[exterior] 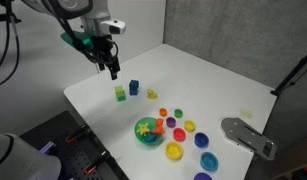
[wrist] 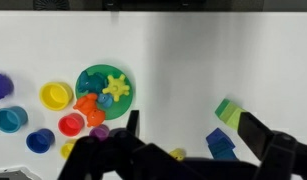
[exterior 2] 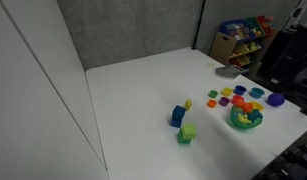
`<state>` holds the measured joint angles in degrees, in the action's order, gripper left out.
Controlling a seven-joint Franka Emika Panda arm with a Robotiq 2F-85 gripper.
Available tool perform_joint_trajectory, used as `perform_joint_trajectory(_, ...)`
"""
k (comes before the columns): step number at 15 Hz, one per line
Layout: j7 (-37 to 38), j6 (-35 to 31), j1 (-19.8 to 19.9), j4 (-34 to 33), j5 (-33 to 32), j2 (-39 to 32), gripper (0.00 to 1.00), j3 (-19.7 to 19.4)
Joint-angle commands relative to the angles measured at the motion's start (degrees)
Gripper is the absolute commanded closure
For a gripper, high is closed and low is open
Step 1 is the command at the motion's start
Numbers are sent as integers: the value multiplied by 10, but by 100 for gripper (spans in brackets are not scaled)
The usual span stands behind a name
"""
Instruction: Pick up the yellow toy from the table and put it in the green bowl
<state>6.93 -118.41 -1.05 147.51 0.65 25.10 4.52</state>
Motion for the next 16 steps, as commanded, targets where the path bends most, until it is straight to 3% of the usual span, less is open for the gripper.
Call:
perform_joint_trajectory(1,32,-31,1,-54,-5,-83,0,8)
perform_joint_trajectory(8,81,-98,-3,-135,-32,-228,0,14)
perform_joint_trajectory(16,127,-184,-30,-230,-79,-394,0,-7)
